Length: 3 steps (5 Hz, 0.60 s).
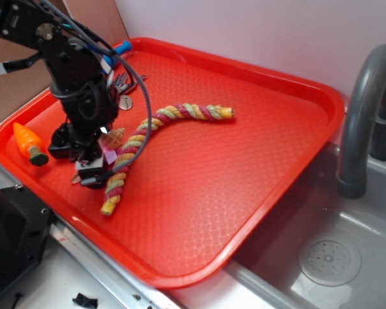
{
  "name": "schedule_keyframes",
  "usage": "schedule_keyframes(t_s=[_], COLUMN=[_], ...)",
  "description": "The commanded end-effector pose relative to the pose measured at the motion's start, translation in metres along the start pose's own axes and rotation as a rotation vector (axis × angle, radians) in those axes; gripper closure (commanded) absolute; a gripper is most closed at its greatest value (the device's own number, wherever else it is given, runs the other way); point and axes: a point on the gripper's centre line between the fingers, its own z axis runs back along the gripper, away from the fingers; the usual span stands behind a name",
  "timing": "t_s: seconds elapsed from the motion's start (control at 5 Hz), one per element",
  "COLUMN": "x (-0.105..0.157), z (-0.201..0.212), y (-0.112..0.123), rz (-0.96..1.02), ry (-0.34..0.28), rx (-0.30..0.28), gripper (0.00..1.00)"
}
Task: Grab the shell.
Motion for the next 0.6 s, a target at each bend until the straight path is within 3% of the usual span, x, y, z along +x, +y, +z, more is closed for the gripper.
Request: schedule_keyframes(t_s=[0.0,0.2,0.4], x=[0.009,0.003,-0.006], z=[0.011,0.033,0.078], y=[-0.003,0.009,0.017], rz=[0.009,0.204,0.456], ry=[-0.011,0.049,0.056], rx=[0.045,0.052,0.057], gripper=[1.00,1.00,1.00])
